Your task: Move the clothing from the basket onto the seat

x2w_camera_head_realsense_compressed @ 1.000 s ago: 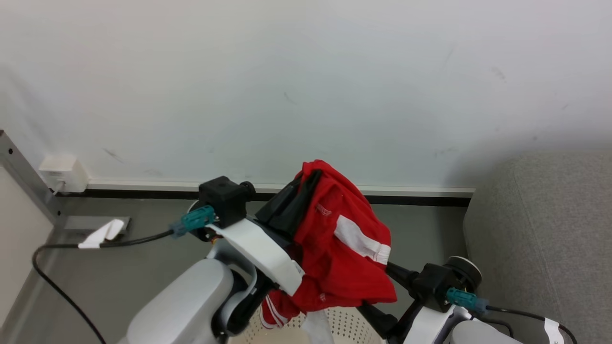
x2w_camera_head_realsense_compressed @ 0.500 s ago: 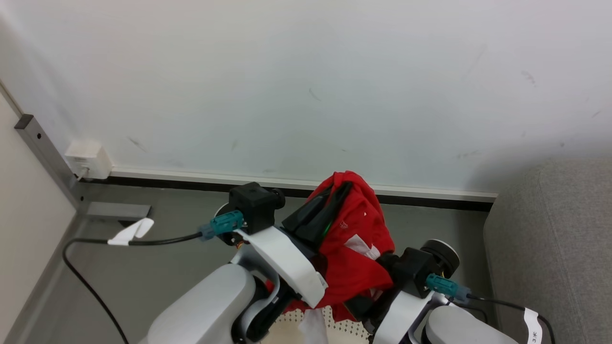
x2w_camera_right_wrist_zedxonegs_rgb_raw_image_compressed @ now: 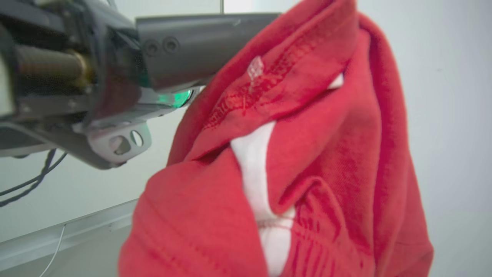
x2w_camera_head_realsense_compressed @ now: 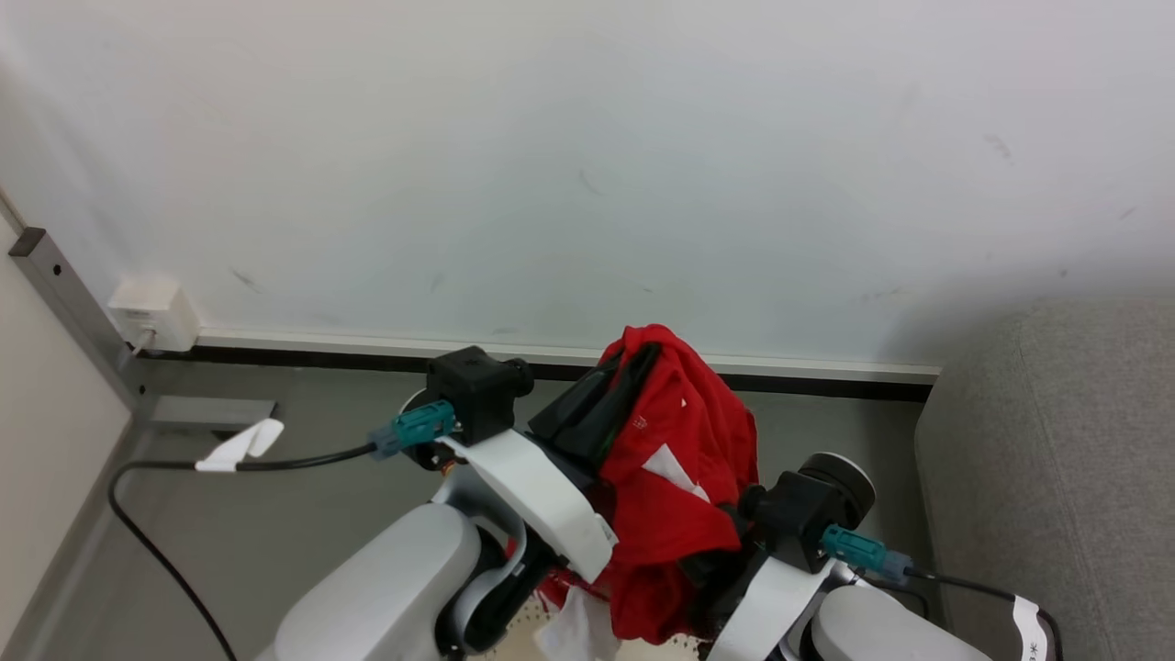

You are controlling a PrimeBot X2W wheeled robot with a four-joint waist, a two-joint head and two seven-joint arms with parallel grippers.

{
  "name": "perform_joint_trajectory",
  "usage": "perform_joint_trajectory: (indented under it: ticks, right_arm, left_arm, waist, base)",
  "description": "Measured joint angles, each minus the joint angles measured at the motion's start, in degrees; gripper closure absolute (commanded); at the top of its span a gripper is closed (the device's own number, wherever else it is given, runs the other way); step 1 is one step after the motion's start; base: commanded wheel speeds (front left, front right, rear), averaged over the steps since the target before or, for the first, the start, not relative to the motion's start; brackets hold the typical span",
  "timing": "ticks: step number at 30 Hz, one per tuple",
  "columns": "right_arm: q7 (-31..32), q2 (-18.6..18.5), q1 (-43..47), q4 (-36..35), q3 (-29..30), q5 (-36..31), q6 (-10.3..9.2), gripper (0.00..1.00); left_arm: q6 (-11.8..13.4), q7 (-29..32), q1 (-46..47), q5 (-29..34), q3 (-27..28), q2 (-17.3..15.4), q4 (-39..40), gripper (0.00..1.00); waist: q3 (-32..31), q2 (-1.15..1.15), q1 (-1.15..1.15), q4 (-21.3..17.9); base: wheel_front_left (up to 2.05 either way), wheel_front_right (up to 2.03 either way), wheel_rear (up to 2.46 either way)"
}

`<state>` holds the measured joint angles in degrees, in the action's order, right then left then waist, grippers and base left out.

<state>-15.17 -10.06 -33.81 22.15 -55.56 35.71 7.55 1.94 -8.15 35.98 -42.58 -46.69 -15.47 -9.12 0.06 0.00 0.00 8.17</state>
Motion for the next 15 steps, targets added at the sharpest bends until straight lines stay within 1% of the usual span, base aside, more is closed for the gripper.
perform_joint_trajectory:
  ticks: [8, 15]
  right_arm:
    - [0.0, -1.6, 1.6, -3.0, 0.9, 0.6, 0.0, 1.0]
    - [0.0, -2.9, 3.6, -5.9, 4.6, 0.7, 0.0, 1.0]
  left_arm:
    - [0.7, -0.6, -0.5, -0.8, 1.2, -1.3, -0.7, 1.0]
    - [1.1, -1.1, -1.5, -1.2, 1.5, -2.1, -1.2, 1.0]
  waist:
    - [0.1, 0.0, 0.0, -1.6]
    - [0.0, 0.0, 0.0, -2.7]
  base:
    - [0.0, 0.0, 0.0]
    - [0.0, 0.0, 0.0]
